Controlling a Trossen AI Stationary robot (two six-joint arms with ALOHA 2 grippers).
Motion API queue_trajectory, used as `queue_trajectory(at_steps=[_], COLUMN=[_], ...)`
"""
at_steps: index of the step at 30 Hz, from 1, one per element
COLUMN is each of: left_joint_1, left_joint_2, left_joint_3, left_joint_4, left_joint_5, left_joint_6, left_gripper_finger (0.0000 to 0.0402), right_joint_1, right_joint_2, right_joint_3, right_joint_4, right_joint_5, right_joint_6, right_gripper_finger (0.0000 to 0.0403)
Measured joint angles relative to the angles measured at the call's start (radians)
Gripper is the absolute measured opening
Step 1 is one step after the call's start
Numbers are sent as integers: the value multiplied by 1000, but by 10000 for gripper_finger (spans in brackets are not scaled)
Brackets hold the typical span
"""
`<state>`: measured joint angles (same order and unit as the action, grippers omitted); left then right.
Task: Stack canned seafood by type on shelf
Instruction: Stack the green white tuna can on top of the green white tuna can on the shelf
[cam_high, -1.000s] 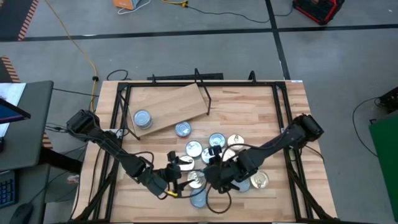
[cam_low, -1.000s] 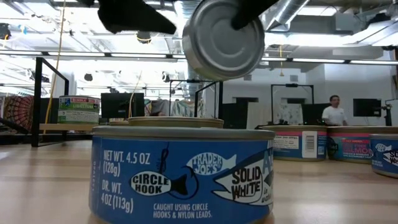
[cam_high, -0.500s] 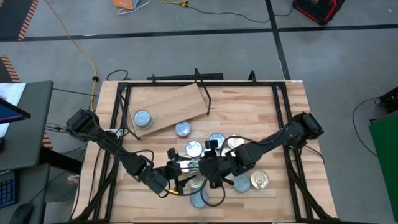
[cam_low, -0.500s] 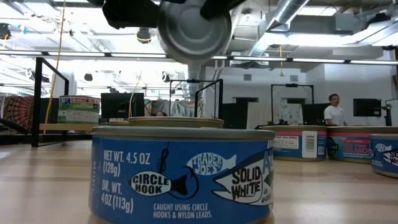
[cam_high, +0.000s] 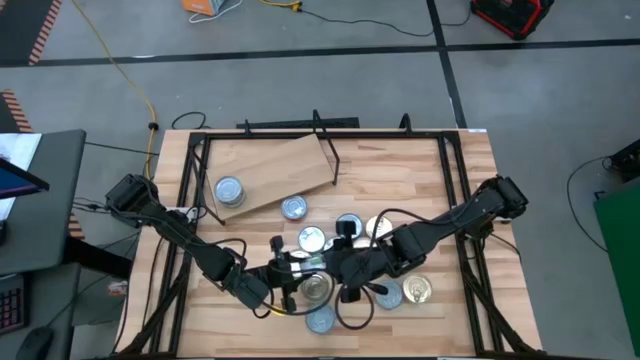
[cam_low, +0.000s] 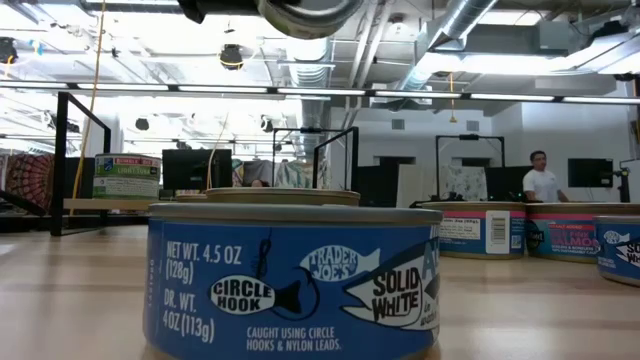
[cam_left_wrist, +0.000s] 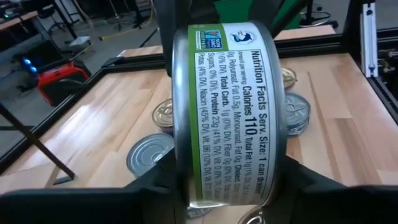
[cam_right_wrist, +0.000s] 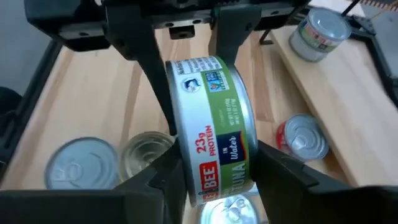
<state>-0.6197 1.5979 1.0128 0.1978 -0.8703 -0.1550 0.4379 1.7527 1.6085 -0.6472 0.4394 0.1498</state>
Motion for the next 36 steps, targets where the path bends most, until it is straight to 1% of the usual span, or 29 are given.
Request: queue_trajectory(at_steps=[3, 6, 8, 11, 13, 15, 17, 21, 25, 27, 30, 34, 36], left_joint_1=[0, 10, 20, 45, 72, 119, 192, 384, 599, 703, 852, 1047, 1128], left_joint_2=[-13, -55, -99, -185, -249, -318, -388, -513, -592, -612, -619, -604, -587], left_joint_3=[2, 4, 4, 4, 4, 4, 4, 4, 4, 4, 5, 5, 5], left_joint_4=[-12, -74, -164, -333, -442, -555, -672, -878, -934, -963, -1007, -1084, -1118], left_joint_5=[13, 86, 139, 221, 265, 347, 448, 613, 794, 859, 930, 1070, 1155], left_joint_6=[-4, -69, -135, -241, -303, -358, -411, -430, -352, -307, -254, -209, -196], left_gripper_finger=[128, 128, 128, 128, 128, 128, 128, 128, 128, 128, 128, 128, 130], right_joint_1=[-4, -5, -8, 3, 13, 23, 31, 40, 41, 41, 41, 40, 39], right_joint_2=[0, -12, -30, -64, -89, -120, -144, -171, -185, -185, -177, -178, -179], right_joint_3=[0, 0, 0, 0, -7, -41, -106, -315, -510, -598, -693, -752, -761], right_joint_4=[11, 6, 0, -19, -34, -22, 43, 313, 596, 742, 931, 1031, 1025], right_joint_5=[-27, -53, -72, -69, -49, -9, 22, 30, 31, 31, 31, 25, -18], right_joint_6=[8, 9, 11, 3, 3, 3, 8, 7, 16, 14, -2, -15, -9], right_gripper_finger=[227, 263, 285, 309, 316, 317, 316, 312, 309, 307, 303, 302, 302])
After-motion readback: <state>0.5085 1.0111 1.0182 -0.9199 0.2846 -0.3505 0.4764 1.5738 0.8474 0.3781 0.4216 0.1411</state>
